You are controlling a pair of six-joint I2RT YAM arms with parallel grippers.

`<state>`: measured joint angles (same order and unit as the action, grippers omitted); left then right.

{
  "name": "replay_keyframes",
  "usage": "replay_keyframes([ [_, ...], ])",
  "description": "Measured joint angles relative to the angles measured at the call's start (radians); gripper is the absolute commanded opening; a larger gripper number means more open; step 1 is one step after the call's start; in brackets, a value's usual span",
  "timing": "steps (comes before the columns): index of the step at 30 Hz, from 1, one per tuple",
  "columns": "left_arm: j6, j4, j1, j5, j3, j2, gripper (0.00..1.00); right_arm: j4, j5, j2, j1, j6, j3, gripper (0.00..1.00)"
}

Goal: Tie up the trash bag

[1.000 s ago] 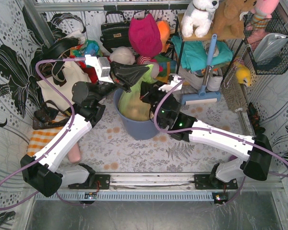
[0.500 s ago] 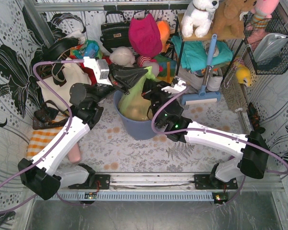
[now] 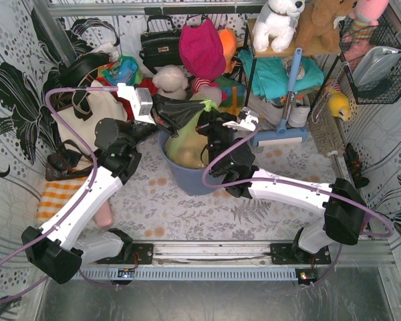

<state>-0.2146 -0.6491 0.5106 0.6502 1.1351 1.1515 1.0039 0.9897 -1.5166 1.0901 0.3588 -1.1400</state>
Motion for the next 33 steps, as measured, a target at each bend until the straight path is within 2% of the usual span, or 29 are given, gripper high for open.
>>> replay_keyframes([
  [4, 0.028, 0.039, 0.0, -0.008, -0.01, -0.026, 0.39, 0.032, 0.003, -0.004, 0.0, -0.018, 0.004, 0.0],
  [8, 0.06, 0.088, 0.0, -0.031, -0.011, -0.06, 0.49, 0.046, 0.003, -0.004, 0.001, -0.029, 0.01, 0.0],
  [11, 0.081, 0.122, 0.0, -0.051, -0.011, -0.087, 0.49, 0.049, 0.002, -0.004, 0.001, -0.032, 0.013, 0.0],
  [13, 0.093, 0.145, 0.0, -0.072, -0.011, -0.106, 0.44, 0.05, 0.002, -0.004, 0.001, -0.032, 0.013, 0.0],
  [15, 0.106, 0.16, 0.0, -0.114, -0.018, -0.133, 0.42, 0.051, 0.002, -0.004, 0.001, -0.032, 0.013, 0.0],
  [19, 0.118, 0.181, -0.007, -0.218, -0.058, -0.201, 0.43, 0.051, 0.002, -0.004, 0.001, -0.032, 0.013, 0.0],
  [23, 0.079, 0.176, -0.078, -0.253, -0.077, -0.209, 0.47, 0.051, 0.002, -0.004, 0.001, -0.031, 0.013, 0.0],
  [25, 0.026, 0.151, -0.138, -0.23, -0.106, -0.191, 0.49, 0.051, 0.003, -0.004, 0.001, -0.032, 0.013, 0.0],
  [29, -0.136, 0.053, -0.265, -0.094, -0.126, -0.086, 0.53, 0.051, 0.002, -0.004, 0.001, -0.031, 0.013, 0.0],
  [33, -0.299, -0.064, -0.323, 0.041, -0.15, 0.03, 0.56, 0.051, 0.002, -0.004, 0.001, -0.031, 0.013, 0.0],
])
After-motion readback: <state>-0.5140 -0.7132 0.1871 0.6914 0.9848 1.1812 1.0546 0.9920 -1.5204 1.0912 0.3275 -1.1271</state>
